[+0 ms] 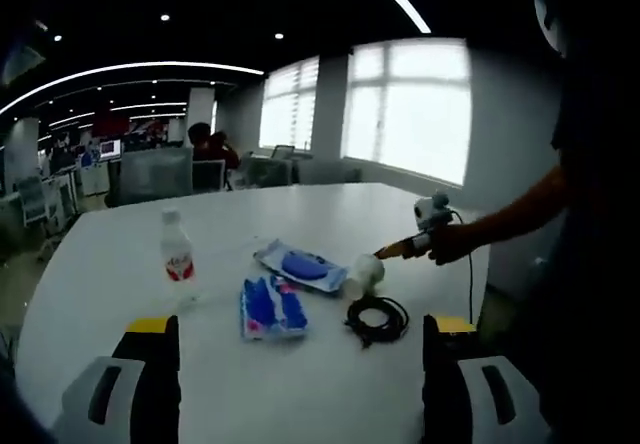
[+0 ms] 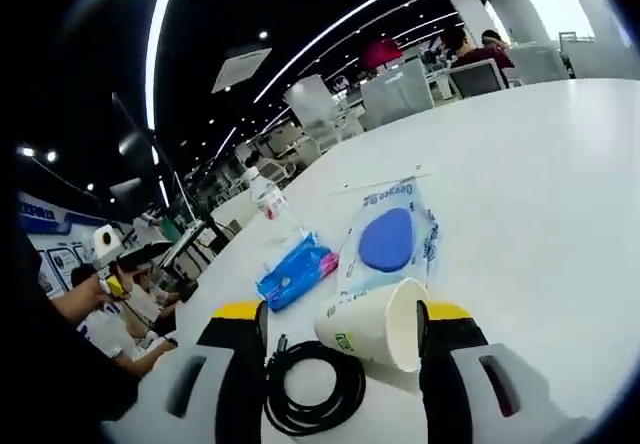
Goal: Arrange the tabletop items into an orderly group along one side of the table until the central work area is clear of visible clutter.
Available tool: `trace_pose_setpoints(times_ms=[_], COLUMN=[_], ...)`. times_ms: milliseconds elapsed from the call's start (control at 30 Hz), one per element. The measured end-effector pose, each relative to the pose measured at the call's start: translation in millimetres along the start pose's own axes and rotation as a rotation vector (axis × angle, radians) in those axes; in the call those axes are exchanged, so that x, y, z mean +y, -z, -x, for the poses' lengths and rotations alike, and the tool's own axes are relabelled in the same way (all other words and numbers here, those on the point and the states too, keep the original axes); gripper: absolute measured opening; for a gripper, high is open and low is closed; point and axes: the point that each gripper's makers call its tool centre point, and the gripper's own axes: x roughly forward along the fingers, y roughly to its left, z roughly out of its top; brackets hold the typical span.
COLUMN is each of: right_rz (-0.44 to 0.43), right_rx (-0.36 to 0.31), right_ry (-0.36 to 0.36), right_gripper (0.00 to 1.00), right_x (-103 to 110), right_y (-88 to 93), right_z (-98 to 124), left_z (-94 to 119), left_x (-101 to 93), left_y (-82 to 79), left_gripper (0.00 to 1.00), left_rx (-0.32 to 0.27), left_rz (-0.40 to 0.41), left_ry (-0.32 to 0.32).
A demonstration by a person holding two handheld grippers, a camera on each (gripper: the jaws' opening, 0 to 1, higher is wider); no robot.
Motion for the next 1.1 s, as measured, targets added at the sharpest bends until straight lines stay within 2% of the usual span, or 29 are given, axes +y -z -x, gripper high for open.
trace_pose_setpoints(times_ms=[67,133,200,333,600,733,867,1033,1100], right_rz=[-0.02,-0.038,-0.056,-0.056,-0.082,-0.091,-0.079,-0.071,-0.053], right_rx=[0.017,0.034,0.053,0.062,0.074,0.064,0.064,0.047,0.032], right_ry=[-0.018,-0.027,-0.056,-0.062,-0.114,-0.109,-0.107,-0.111,-0.117], right_gripper=[0.51,0.46,0.37,0.31,0.0,0.0,0.0,0.0,0.0], right_x=[-1,0,5,6,27,34,38,43,49], right_y=[-0.9,1.3,4.9,6.0,7.9,9.8,8.7,1.1,-7.2], right_z=[-4,-6,-8,-10,-4,-2,-2,-1,-1], left_z=[2,3,5,8,7,6,6,5,3], left_x=[-1.3,-2.4,-2.3,-5.5,-11.7,-10.6,-5.5,4.0,6.9], left_y=[6.9,8.6,8.3,12.4,17.0,22.0,21.6,21.2,21.2], left_gripper=[1.0,1.0,1.0,1.0,1.0,0.99,0.98,0.98,0.99], left_rx=[0.035,0.037,0.019,0.02,0.031,0.069,0.072,0.067,0.068], left_rz=[-0.003,0.002,0.022,0.031,0.045,0.013,0.004,-0.004,-0.006], left_ry=[-0.014,-0.018,-0.016,-0.023,-0.008,0.012,0.027,0.027,0.03])
